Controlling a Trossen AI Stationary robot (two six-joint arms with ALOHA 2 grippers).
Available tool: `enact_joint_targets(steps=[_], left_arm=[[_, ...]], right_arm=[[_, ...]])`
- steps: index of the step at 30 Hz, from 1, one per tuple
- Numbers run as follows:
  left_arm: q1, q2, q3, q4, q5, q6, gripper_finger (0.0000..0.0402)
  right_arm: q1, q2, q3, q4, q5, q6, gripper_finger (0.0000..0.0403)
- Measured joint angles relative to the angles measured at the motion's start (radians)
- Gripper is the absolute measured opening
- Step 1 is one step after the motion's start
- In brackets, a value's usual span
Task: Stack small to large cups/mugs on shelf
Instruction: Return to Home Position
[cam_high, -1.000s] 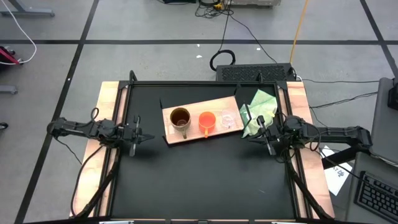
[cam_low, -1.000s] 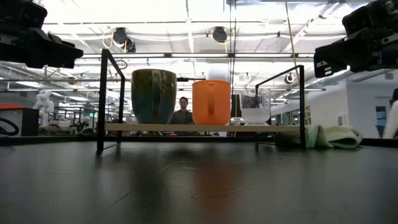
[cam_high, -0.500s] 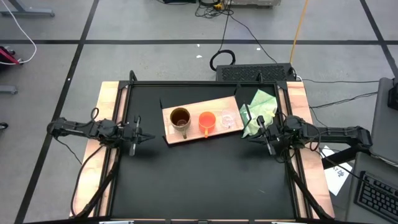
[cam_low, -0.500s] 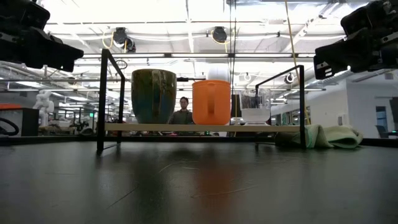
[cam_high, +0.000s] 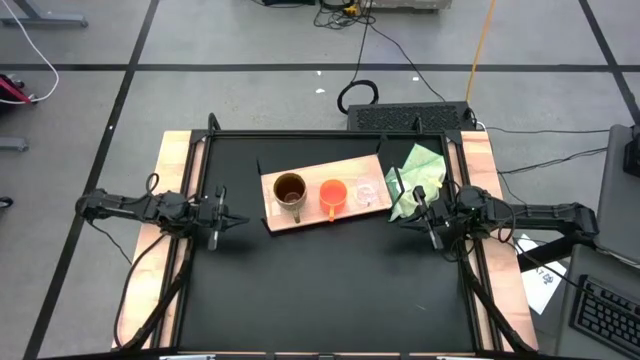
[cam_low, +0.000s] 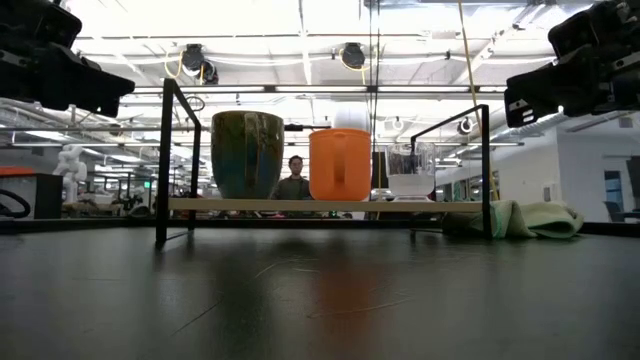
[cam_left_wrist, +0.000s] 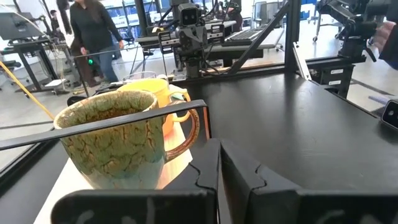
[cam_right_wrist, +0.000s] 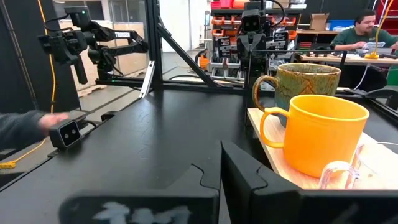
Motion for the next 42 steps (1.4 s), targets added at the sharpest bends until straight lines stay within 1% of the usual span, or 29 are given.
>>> enact_joint_targets(steps=[13, 21, 42], left_arm=[[0.000, 0.000, 0.000, 0.000, -0.001, -0.003, 0.0002], [0.000, 0.000, 0.000, 0.000, -0.001, -0.003, 0.0024], [0.000, 0.000, 0.000, 0.000, -0.001, -0.003, 0.0026]], right_arm=[[0.000, 0.000, -0.001, 0.000, 0.000, 0.000, 0.0000], [0.000, 0.000, -0.001, 0.000, 0.000, -0.001, 0.0000], [0.000, 0.000, -0.001, 0.000, 0.000, -0.001, 0.0000]])
